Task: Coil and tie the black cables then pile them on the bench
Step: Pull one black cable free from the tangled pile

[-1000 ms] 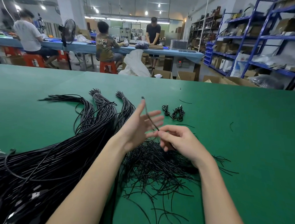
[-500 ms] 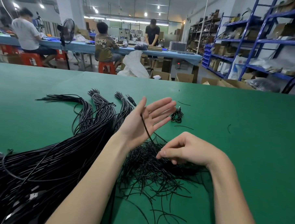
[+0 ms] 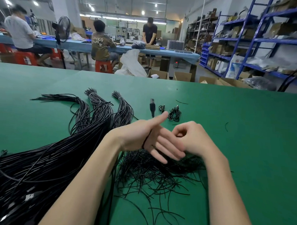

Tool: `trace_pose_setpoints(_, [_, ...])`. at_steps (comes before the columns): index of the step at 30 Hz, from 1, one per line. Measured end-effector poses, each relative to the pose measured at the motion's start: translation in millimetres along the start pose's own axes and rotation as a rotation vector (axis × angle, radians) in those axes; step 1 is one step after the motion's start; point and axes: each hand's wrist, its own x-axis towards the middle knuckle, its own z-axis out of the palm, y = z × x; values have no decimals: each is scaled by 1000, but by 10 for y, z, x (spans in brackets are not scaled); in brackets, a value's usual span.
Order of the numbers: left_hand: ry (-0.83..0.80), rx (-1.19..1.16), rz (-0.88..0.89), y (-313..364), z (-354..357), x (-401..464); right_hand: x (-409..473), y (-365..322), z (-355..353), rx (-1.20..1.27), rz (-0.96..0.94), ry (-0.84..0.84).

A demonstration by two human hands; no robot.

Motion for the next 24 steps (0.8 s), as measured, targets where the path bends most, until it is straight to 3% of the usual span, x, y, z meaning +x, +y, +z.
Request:
trace_pose_setpoints(3, [174,249,-112,-22,31,62,0,-139,-89,-20,-99,118])
trace_pose_setpoints(9, [446,393,-12,-33,30,116,-25,-450,-81,-110,-204,295])
trace_pose_setpoints(13, [638,268,206,-62,-52,115,33,-485,20,310,-214,111])
trace_pose_setpoints(16, [609,-44,403,-34,-154,64,49,-384,89,447,-208,-88])
trace_pose_setpoints(19, [441,-184,538,7,-174,3,49,-256,249,567,-175,-226])
trace_pose_setpoints(24, [295,-293,564,43,-88,-13,50,-50,376,384,-78,-257])
